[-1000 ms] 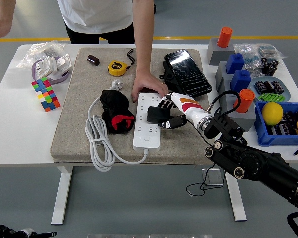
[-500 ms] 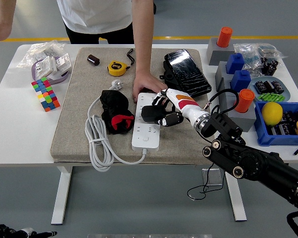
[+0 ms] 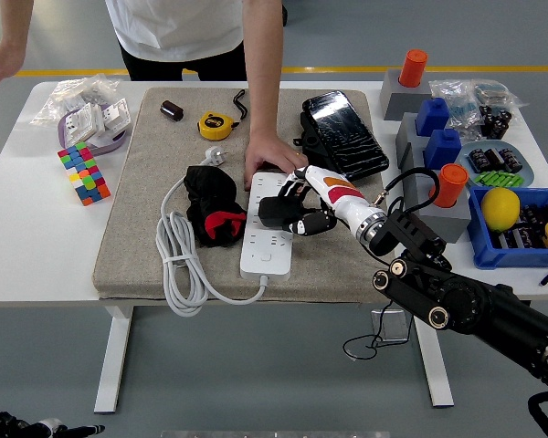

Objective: Pull the plug out and thorw away

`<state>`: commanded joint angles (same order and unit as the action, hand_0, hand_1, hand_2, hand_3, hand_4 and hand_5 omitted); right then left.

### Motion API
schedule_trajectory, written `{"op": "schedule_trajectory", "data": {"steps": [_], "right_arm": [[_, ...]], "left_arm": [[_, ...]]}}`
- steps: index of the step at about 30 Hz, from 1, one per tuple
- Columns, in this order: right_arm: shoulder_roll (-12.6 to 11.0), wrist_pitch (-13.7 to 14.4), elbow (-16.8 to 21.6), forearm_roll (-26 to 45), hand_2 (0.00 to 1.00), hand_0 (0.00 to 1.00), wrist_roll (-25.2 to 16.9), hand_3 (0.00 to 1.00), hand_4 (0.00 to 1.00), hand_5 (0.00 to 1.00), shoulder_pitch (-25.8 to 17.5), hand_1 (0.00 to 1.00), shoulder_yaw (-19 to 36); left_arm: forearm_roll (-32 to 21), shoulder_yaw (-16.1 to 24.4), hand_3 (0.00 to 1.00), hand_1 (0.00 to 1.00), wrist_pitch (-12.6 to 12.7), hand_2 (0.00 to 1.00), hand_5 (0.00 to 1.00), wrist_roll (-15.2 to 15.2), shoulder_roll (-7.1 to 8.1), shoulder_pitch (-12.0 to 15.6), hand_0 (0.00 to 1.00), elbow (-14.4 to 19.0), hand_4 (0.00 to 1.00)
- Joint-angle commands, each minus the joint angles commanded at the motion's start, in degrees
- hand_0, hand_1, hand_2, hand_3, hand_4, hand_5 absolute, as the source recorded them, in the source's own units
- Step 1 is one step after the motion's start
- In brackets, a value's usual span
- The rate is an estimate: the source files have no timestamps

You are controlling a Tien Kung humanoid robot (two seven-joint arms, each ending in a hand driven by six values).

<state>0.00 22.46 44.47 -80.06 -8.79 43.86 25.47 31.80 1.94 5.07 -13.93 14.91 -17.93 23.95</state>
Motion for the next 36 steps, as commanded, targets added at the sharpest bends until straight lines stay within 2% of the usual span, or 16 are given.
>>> {"op": "schedule_trajectory", "data": {"steps": [1, 8, 15, 20, 24, 25, 30, 31, 36], "right_arm": [[0.00, 0.17, 0.10, 0.66, 0.231, 0.008, -0.41, 0.503, 0.929, 0.002, -0.12, 0.119, 0.22], [0.00, 0.53, 2.35, 3.86, 0.226, 0.009, -1.95, 0.497, 0.920, 0.002, -1.22, 0.118, 3.33], [0.00, -0.71, 6.10, 2.41, 0.224, 0.007, -1.01, 0.496, 0.925, 0.002, -3.14, 0.117, 7.31], [-2.32, -2.61, 7.75, -2.53, 0.232, 0.017, 1.12, 0.500, 0.925, 0.002, -5.25, 0.116, 11.57], [-3.89, -4.04, 7.62, -6.05, 0.232, 0.017, 2.85, 0.500, 0.925, 0.002, -6.89, 0.116, 15.30], [-4.11, -4.15, 7.52, -6.81, 0.312, 0.118, 3.20, 0.517, 0.934, 0.002, -7.19, 0.214, 15.98], [-5.27, -5.43, 6.88, -7.71, 0.312, 0.118, 3.98, 0.517, 0.934, 0.002, -8.64, 0.214, 18.06], [-5.42, -5.88, 7.01, -7.70, 0.417, 0.210, 4.16, 0.540, 0.966, 0.042, -8.94, 0.362, 18.31], [-5.73, -9.69, 7.65, -8.62, 0.417, 0.210, 5.90, 0.540, 0.966, 0.042, -9.97, 0.362, 18.93]], "left_arm": [[-0.02, -0.01, 0.670, 0.665, 0.00, 0.691, 0.705, 0.01, -0.01, 0.00, 0.531, 0.02, 0.836], [0.41, 0.24, 0.670, 0.665, -0.09, 0.691, 0.705, -0.21, 0.02, 0.24, 0.531, 0.00, 0.836], [0.15, 0.02, 0.671, 0.664, 0.00, 0.691, 0.704, 0.00, -0.02, 0.04, 0.530, 0.03, 0.836], [-0.17, -0.17, 0.670, 0.665, 0.10, 0.691, 0.704, 0.15, -0.08, -0.04, 0.531, -0.04, 0.836], [-0.24, -0.17, 0.670, 0.665, 0.12, 0.691, 0.704, 0.08, -0.21, 0.24, 0.531, -0.15, 0.836], [-0.26, -0.14, 0.670, 0.665, 0.13, 0.691, 0.704, 0.05, -0.27, 0.30, 0.531, -0.18, 0.837], [-0.73, -0.49, 0.670, 0.665, 0.28, 0.691, 0.704, 0.33, -0.38, 0.27, 0.531, -0.17, 0.837], [-0.86, -0.58, 0.670, 0.665, 0.31, 0.691, 0.703, 0.41, -0.40, 0.22, 0.531, -0.17, 0.837], [-1.40, -0.93, 0.670, 0.665, 0.42, 0.691, 0.703, 0.67, -0.60, 0.14, 0.531, -0.13, 0.837]]}}
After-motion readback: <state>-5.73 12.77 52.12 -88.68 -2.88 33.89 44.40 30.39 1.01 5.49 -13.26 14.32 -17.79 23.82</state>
